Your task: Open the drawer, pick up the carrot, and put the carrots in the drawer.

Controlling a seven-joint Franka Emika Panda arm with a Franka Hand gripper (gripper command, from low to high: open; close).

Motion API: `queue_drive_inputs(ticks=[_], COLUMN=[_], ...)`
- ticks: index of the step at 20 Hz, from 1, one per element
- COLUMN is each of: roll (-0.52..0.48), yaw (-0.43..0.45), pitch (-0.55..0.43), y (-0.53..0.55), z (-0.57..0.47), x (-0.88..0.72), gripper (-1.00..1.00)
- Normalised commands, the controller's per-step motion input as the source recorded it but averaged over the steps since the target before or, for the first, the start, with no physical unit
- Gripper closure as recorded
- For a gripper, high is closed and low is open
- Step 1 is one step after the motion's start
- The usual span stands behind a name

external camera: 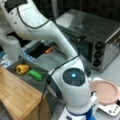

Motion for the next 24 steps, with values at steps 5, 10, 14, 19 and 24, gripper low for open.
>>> queue_drive_inputs(ticks=[5,10,14,19,24], roll=[-0.196,-0.186,-0.177,-0.172,-0.168], yaw=[-0.032,-0.029,-0.029,-0.030,-0.024], pitch=[0.157,0.146,0.143,0.139,0.148], y=[0.09,0.09,0.08,0.07,0.05], z=[-0.15,-0.21,-0.21,-0.04,-0.01], x=[0.33,0.33,0.33,0.29,0.25], gripper=[1.00,1.00,1.00,1.00,1.00])
